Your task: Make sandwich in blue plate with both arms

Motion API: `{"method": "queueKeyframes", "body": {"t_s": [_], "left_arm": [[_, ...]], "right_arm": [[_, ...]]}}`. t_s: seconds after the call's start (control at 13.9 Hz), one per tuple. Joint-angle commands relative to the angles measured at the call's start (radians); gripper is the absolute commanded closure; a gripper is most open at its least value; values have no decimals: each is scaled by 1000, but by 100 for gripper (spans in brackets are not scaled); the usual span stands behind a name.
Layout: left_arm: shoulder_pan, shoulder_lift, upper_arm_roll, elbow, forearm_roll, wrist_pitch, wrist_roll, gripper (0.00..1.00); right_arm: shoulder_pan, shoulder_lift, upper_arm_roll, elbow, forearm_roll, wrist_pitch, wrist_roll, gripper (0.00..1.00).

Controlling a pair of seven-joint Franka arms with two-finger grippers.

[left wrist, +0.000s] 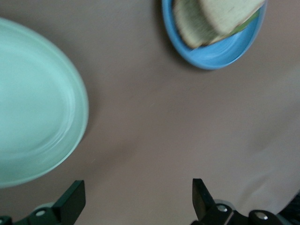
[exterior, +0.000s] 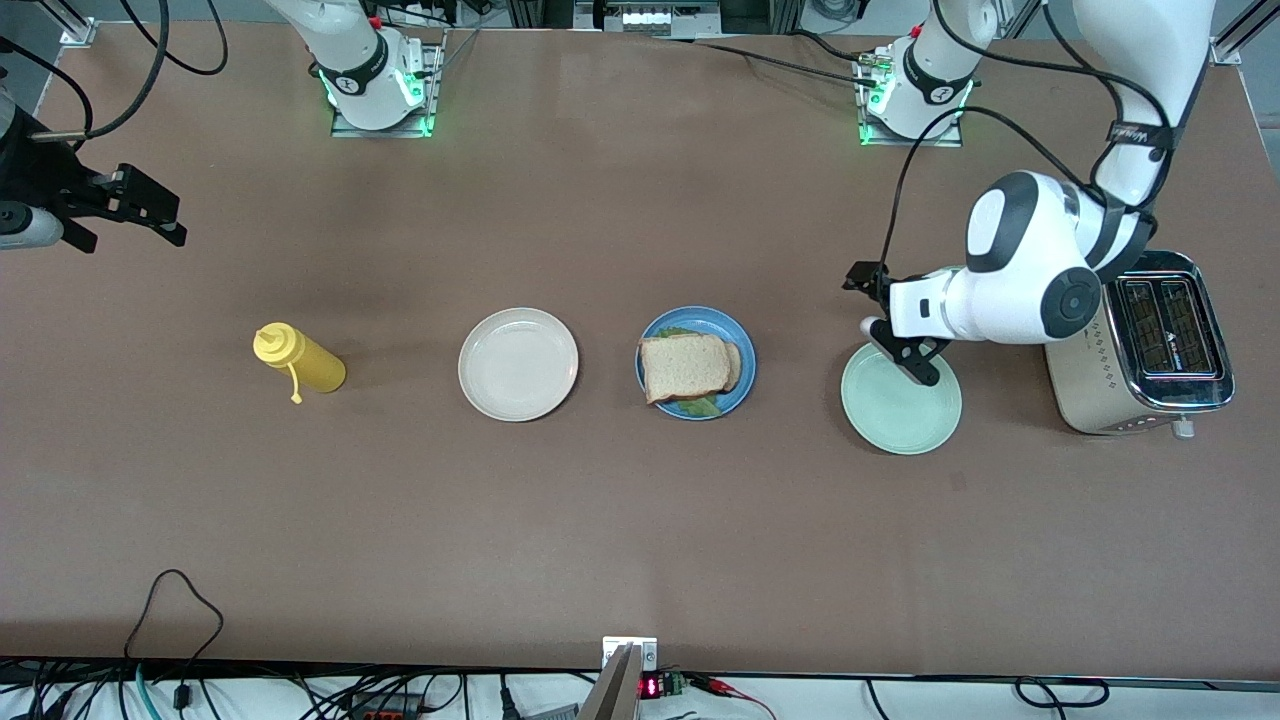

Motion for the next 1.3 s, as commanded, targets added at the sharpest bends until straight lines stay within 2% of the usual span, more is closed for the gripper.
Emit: {"method": "queueKeyframes", "body": {"t_s": [0.0, 0.14, 0.36, 0.5, 0.65, 0.79, 0.87, 0.94, 1.08, 1.15, 1.23], "left_arm": [[-4, -56, -1, 5, 184, -71, -99, 0], [-3, -64, 0, 69, 292, -184, -158, 0], [6, -61, 6, 319, 305, -452, -225, 0], [14, -62, 5, 461, 299, -571, -222, 0], [16, -62, 2, 569, 288, -616, -214, 0], [20, -64, 6, 631, 230, -607, -221, 0], [10, -74, 28, 631, 208, -587, -232, 0], [-25, -76, 93, 625, 200, -547, -247, 0], [-151, -99, 275, 571, 190, -448, -330, 0], [-174, -152, 325, 526, 173, -412, -368, 0], [-184, -212, 338, 426, 156, -374, -395, 0]], "right_arm": [[-15, -24, 13, -12, -3, 6, 7, 0], [-15, -22, 15, -12, -3, 13, 7, 0], [-15, -22, 15, -12, -1, 18, 7, 0], [-15, -22, 15, -12, -1, 19, 7, 0], [-13, -24, 15, -12, 0, 19, 9, 0], [-13, -25, 15, -12, 0, 16, 7, 0], [-15, -24, 15, -12, 0, 15, 7, 0], [-15, -25, 13, -12, 0, 15, 7, 0], [-15, -26, 13, -10, 0, 16, 7, 0], [-15, -26, 13, -10, -1, 15, 7, 0], [-13, -26, 13, -9, -1, 15, 7, 0]]}}
